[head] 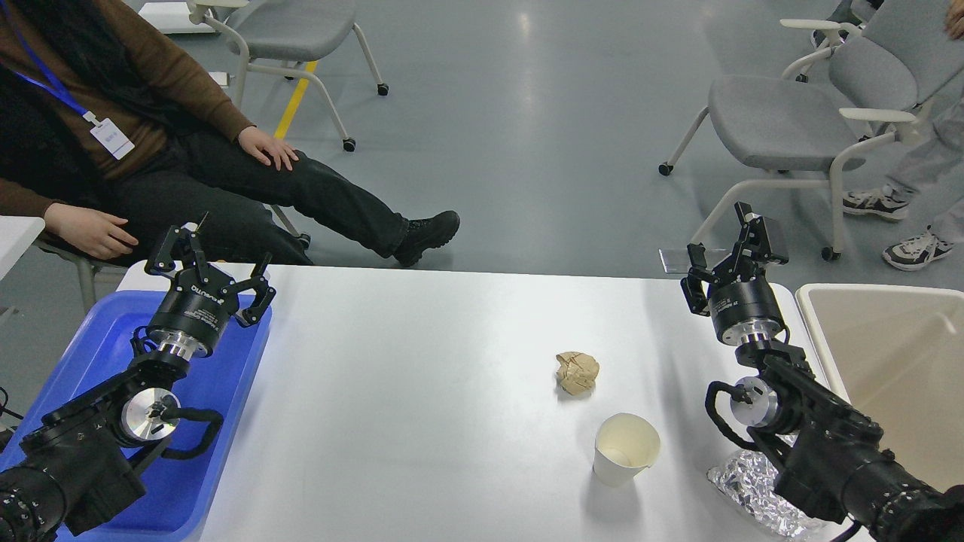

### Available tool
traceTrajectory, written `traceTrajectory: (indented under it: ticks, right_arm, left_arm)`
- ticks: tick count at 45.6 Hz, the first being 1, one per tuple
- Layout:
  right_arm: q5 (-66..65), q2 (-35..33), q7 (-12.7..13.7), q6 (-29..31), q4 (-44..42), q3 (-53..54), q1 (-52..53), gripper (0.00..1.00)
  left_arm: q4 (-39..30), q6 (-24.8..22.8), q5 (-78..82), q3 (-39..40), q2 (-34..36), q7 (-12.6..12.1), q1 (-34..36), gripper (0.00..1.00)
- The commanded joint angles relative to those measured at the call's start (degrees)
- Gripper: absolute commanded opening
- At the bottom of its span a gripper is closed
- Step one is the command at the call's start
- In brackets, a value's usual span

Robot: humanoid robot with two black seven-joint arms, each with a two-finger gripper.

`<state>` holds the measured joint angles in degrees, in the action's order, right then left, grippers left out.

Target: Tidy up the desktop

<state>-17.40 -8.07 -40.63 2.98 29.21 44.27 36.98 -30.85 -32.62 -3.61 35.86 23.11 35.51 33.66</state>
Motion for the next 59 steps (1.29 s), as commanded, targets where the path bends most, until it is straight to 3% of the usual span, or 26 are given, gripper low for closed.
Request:
traceTrajectory:
  ticks: [1,9,21,24,31,34,41,46,59]
  right_arm:
    - [-0.1,-0.1,-0.1,-0.3,-0.3,-2.5,0.0,1.0]
    - [-1.0,-1.1,0.0,-0.6,-0.6,-8.5,0.8,1.0]
    - [0.1,-9.8,1.7,-3.8,0.1,-34.3,7.4,1.0]
    - [0.1,-12.1,4.5,-3.4,0.3,-41.8,9.9,1.0]
    - [0.3,-14.7,16.4,-1.8,0.3,-59.0,17.6,1.0]
    - [0.9,-15.3,18.7,-0.2,0.3,-64.2,21.3,1.0]
    - [-0.4,-16.0,18.6,3.3,1.4,-75.5,30.2,1.0]
    - [-4.6,-17.4,18.3,4.9,6.6,-82.1,38.9,1.0]
    - [-37.5,-20.5,16.1,4.4,30.4,-85.7,52.8,1.0]
  left_arm:
    - [0.0,0.0,0.0,0.0,0.0,0.0,0.0,0.98]
    - [0.0,0.0,0.0,0.0,0.0,0.0,0.0,0.98]
    - [0.0,-0.1,0.0,0.0,0.0,-0.1,0.0,0.98]
    - [0.0,0.0,0.0,0.0,0.0,0.0,0.0,0.98]
    - [0.0,-0.1,0.0,0.0,0.0,-0.1,0.0,0.98]
    - [0.0,-0.1,0.0,0.0,0.0,-0.1,0.0,0.98]
    - [0.0,0.0,0.0,0.0,0.0,-0.1,0.0,0.98]
    - [0.0,-0.1,0.0,0.0,0.0,-0.1,0.0,0.98]
    - [0.0,-0.1,0.0,0.0,0.0,-0.1,0.0,0.98]
